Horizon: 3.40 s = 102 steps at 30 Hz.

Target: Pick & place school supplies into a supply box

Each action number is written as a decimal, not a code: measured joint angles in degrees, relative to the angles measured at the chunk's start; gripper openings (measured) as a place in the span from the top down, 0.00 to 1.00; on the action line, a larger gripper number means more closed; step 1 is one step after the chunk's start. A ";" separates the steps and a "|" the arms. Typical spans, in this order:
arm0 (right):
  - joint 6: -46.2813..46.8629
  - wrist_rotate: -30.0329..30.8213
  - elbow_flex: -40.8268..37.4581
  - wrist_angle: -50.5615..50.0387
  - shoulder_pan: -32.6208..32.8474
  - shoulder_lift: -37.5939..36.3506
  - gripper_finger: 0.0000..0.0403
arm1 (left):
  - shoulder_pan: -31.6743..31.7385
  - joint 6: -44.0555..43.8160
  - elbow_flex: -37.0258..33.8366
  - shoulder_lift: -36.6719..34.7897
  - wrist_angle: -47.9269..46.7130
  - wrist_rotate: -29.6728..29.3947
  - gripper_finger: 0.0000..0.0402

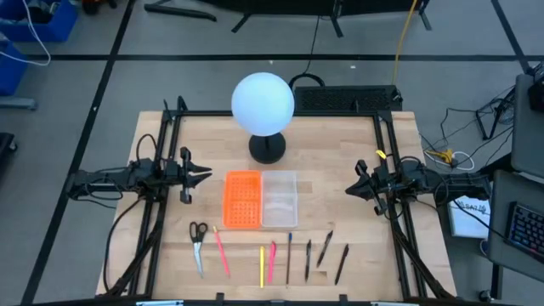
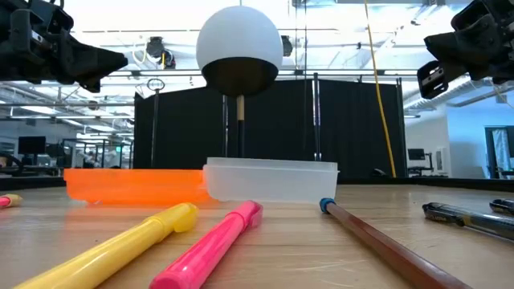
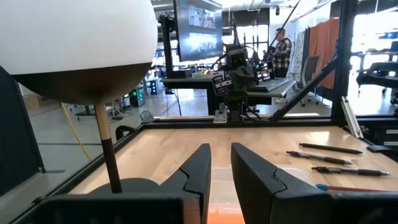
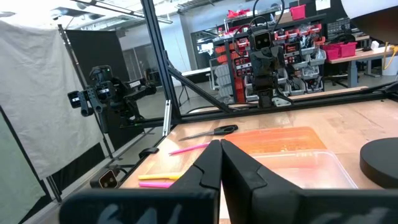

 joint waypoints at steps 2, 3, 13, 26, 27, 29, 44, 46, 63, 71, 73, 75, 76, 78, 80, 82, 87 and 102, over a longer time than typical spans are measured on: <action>-0.01 -0.02 -0.01 0.02 0.00 0.02 1.00 | 0.00 0.00 0.00 0.00 0.00 -0.01 0.82; 0.00 -0.02 0.01 0.02 0.01 0.01 1.00 | -0.02 0.00 0.00 0.00 0.00 0.00 0.82; -0.01 -0.02 -0.01 0.02 0.00 0.02 1.00 | 0.00 0.00 0.00 -0.01 0.00 0.00 0.82; 0.00 -0.02 -0.01 0.02 0.00 0.00 1.00 | 0.00 0.00 0.00 0.00 0.00 0.00 0.82; -0.01 0.00 0.00 0.02 0.00 0.02 1.00 | -0.01 0.00 0.00 0.01 0.00 0.00 0.82; -0.01 -0.02 0.00 0.02 0.00 0.02 1.00 | 0.00 0.00 0.00 0.01 0.00 0.00 0.82; -0.01 -0.02 -0.01 0.01 0.01 0.00 1.00 | -0.01 0.00 0.00 0.00 0.00 0.00 0.82; -0.01 -0.01 0.00 0.02 0.00 0.02 1.00 | -0.02 0.00 0.00 -0.01 0.00 0.00 0.82; -7.07 0.04 -0.01 3.24 0.00 0.00 1.00 | -0.02 -8.10 0.00 0.01 0.35 0.50 0.82; -7.07 0.04 -0.01 3.06 0.00 0.00 1.00 | -1.00 -20.32 3.32 2.68 -4.13 -1.34 0.83; -7.07 0.06 -0.01 3.06 0.00 0.00 1.00 | -2.51 -24.41 5.46 6.04 -8.68 -2.93 0.86; -7.07 0.05 0.00 3.06 0.00 0.00 1.00 | -4.59 -28.70 7.88 10.31 -12.21 -4.90 0.92; -7.07 0.04 0.00 3.06 0.00 0.00 1.00 | -5.81 -30.68 9.36 12.73 -13.22 -5.91 0.95; -7.07 0.04 -0.01 3.06 0.00 0.00 1.00 | -8.59 -34.82 12.60 18.28 -13.90 -8.18 0.98; -7.07 0.04 -0.01 3.04 0.00 0.00 1.00 | -11.67 -38.75 16.65 24.75 -15.99 -11.71 0.98; -7.07 0.04 0.00 3.04 0.00 0.00 1.00 | -14.91 -42.59 21.70 31.39 -20.43 -14.74 0.98; -7.07 0.02 -0.01 2.71 0.00 0.00 1.00 | -22.49 -62.48 36.93 49.17 -39.79 -19.49 0.99; -7.07 0.01 -0.01 2.16 0.00 0.00 1.00 | -39.07 -121.74 55.92 82.73 -69.28 1.90 0.98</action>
